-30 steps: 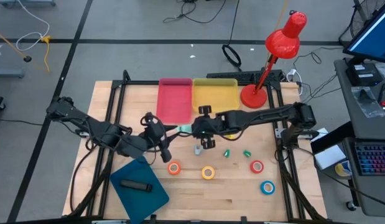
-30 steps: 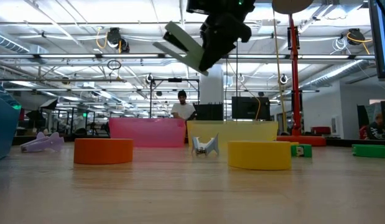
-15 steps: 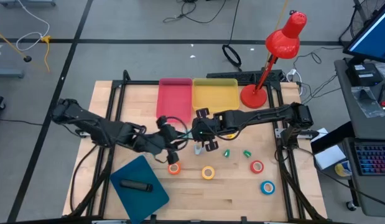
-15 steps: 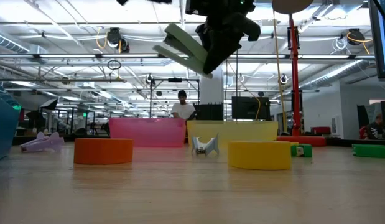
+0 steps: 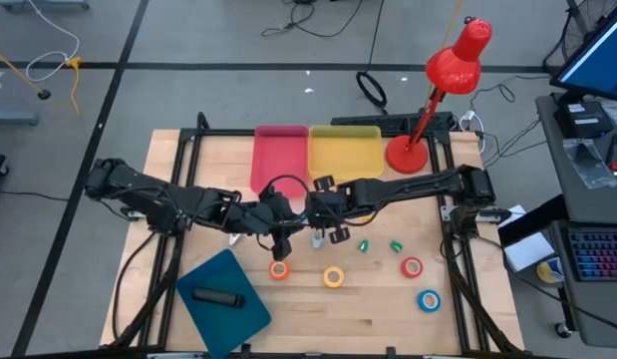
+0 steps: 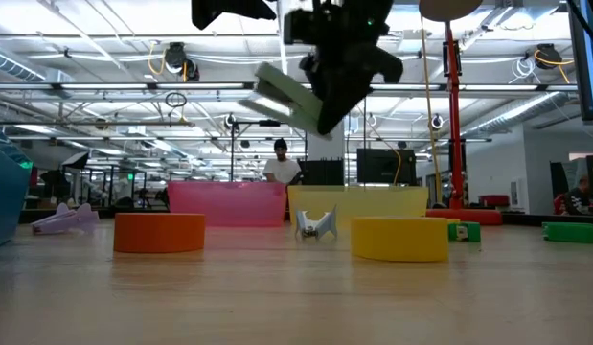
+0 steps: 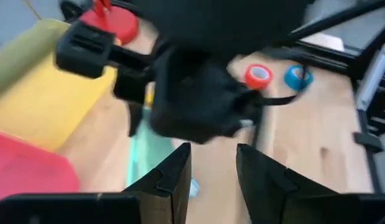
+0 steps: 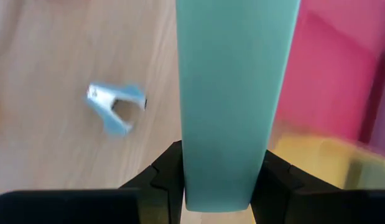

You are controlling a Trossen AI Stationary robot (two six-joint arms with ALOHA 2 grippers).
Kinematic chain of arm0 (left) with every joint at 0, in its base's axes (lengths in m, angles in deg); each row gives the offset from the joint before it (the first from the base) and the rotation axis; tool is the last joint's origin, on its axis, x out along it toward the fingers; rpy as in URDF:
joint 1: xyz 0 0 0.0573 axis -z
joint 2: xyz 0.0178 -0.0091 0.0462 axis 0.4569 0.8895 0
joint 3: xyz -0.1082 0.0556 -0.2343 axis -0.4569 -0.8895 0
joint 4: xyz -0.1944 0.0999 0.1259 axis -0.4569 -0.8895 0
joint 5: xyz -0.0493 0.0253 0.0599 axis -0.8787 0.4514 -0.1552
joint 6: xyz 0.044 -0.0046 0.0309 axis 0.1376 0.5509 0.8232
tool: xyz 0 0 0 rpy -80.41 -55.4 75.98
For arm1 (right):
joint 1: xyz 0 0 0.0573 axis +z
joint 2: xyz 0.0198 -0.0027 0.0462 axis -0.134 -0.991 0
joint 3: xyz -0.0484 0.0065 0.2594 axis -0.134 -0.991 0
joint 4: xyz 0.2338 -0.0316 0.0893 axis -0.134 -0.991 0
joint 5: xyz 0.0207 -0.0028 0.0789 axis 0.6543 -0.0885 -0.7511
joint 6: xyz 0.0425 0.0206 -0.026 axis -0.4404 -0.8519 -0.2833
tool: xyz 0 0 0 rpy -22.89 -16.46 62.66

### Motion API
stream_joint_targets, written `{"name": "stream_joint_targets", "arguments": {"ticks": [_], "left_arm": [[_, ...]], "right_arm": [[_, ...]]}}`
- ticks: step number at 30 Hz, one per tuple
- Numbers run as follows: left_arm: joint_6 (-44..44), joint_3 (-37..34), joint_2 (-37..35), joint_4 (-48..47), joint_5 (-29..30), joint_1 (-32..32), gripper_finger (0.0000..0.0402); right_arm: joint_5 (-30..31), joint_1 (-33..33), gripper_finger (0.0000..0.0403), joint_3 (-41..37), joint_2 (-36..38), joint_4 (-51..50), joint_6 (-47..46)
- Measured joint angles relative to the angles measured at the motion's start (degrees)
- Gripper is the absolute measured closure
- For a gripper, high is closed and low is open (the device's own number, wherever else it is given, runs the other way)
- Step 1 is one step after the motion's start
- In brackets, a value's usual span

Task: Pick and place Stapler, Stapler remover, tape
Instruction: Put the large light green stapler into the blue bin

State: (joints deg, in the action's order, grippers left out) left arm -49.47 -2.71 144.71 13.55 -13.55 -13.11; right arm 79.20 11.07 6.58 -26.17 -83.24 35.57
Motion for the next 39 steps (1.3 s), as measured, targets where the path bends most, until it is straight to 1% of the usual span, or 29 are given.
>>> {"name": "stream_joint_targets", "arguments": {"ticks": [3,5,15,18,34,39], "left_arm": [[-0.77,0.0,-0.02,-1.04,-0.64,-0.48,0.0275],[-1.58,0.0,-0.02,-2.27,-0.82,-0.49,0.0275],[-11.38,0.0,-0.02,-10.83,-0.97,-0.65,0.0275],[-12.55,0.0,0.0,-11.22,-1.94,-0.56,0.0275],[-13.96,0.0,0.0,-10.91,-2.3,-0.49,0.0275],[-15.04,0.0,-0.02,-10.92,-3.97,-0.6,0.0271]], "right_arm": [[0.31,-0.1,0.0283,0.14,-2.07,1.21,0.93],[0.07,-0.09,0.0283,0.02,-2.59,0.18,0.93],[0.11,0.01,0.0283,0.07,-3.46,1.1,1.55],[0.09,0.01,0.0283,0.04,-3.53,1.12,1.98],[0.07,0.9,0.0283,0.04,-3.5,2.49,2.2],[0.04,1.28,0.0283,0.04,-3.5,3.54,2.19]]}}
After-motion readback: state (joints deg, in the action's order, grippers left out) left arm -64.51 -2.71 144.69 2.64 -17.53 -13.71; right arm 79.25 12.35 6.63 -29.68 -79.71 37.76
